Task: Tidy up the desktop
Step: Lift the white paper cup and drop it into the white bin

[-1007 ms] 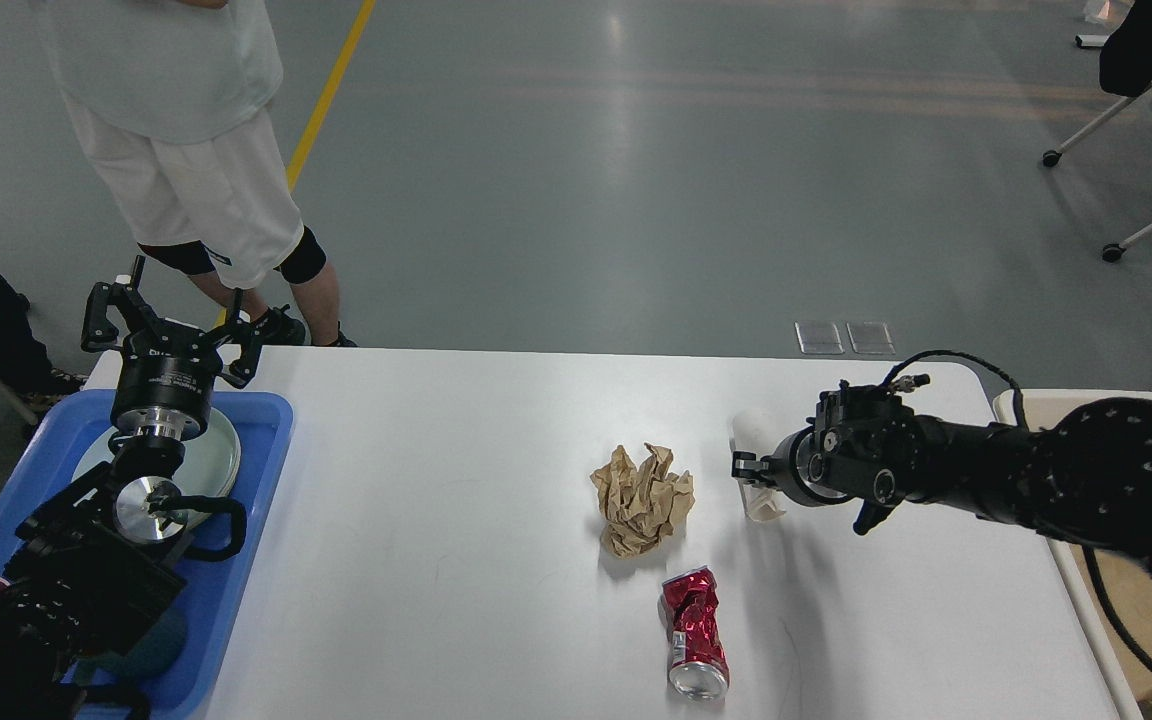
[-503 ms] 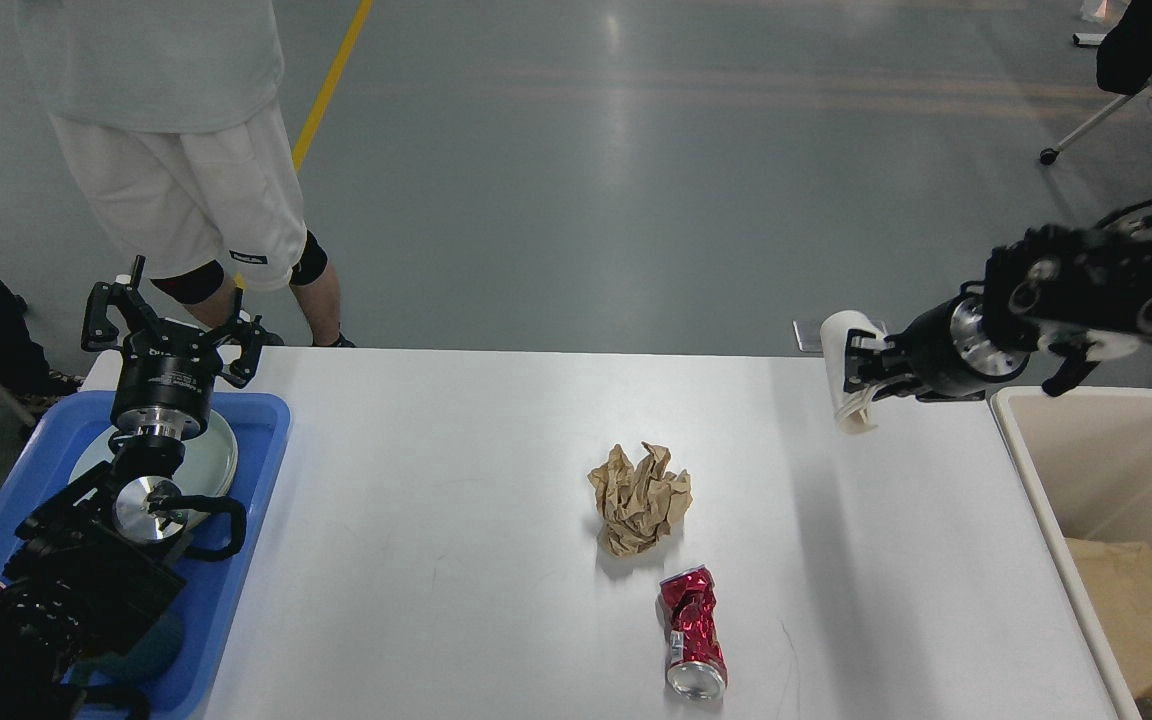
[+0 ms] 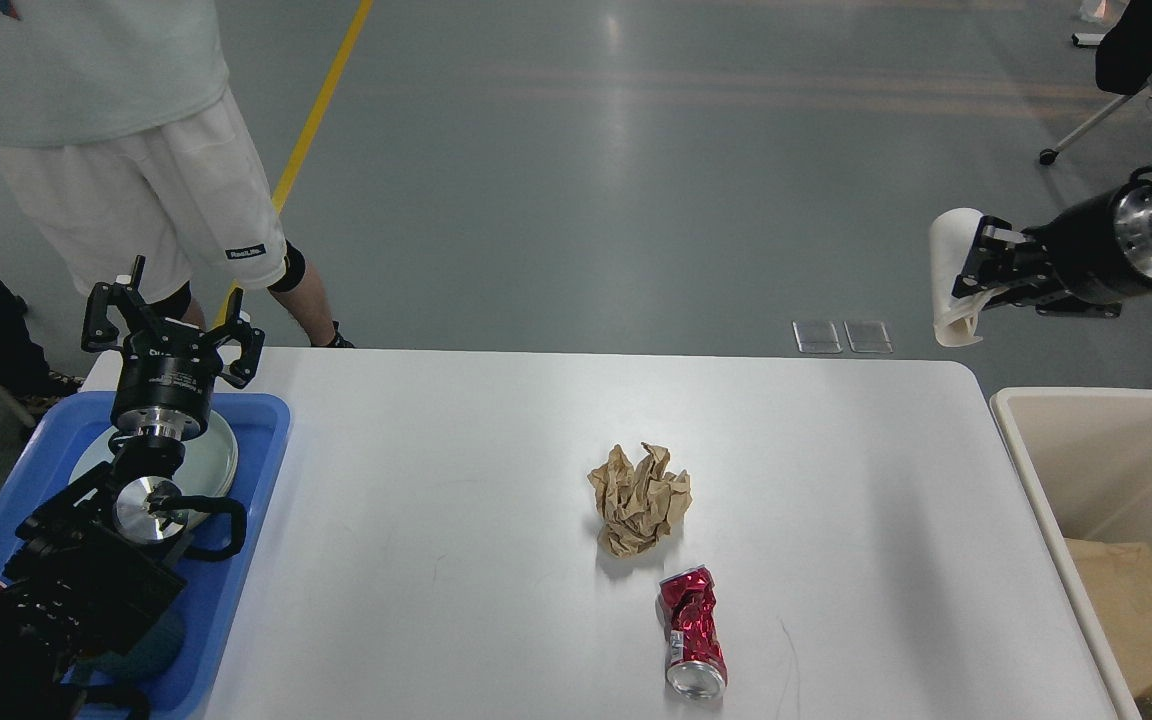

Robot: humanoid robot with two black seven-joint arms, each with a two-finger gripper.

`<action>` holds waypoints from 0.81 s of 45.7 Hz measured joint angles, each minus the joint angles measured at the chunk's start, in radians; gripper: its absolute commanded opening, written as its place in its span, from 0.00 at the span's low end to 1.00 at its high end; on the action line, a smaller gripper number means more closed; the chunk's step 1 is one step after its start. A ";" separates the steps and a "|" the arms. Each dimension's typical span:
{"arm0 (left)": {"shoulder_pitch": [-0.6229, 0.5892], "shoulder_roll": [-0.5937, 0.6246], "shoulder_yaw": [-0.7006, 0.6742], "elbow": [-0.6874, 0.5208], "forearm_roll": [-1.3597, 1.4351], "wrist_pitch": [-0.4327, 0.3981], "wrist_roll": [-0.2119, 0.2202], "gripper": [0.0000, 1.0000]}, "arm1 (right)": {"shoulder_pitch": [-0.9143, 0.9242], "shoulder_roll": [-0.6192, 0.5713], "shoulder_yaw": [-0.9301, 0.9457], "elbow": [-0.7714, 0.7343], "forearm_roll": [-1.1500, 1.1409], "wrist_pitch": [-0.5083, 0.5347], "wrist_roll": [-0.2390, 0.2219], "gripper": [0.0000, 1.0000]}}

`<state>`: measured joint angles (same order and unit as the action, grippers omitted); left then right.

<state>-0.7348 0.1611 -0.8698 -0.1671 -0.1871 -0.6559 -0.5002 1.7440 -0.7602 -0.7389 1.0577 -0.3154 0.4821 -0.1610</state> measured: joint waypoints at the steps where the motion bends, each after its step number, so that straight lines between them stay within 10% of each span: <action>1: 0.000 0.000 0.000 0.000 0.000 0.000 0.000 0.96 | -0.020 -0.002 -0.003 -0.012 0.000 -0.010 0.000 0.00; 16: 0.000 0.000 0.000 0.000 0.000 -0.001 0.000 0.96 | -0.534 0.049 0.009 -0.340 0.001 -0.304 -0.001 0.00; 17: 0.000 0.000 0.000 0.000 0.000 -0.001 0.000 0.96 | -0.562 0.061 0.011 -0.363 0.001 -0.313 0.000 0.09; 21: 0.000 0.000 0.000 0.000 0.000 -0.001 0.000 0.96 | -0.669 0.105 0.014 -0.466 0.001 -0.335 0.000 1.00; 37: 0.000 0.000 0.000 0.000 0.000 0.000 0.000 0.96 | -0.839 0.209 0.018 -0.637 0.003 -0.346 0.002 1.00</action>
<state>-0.7348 0.1611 -0.8698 -0.1672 -0.1871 -0.6564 -0.5002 0.9051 -0.5515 -0.7208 0.4210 -0.3129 0.1361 -0.1594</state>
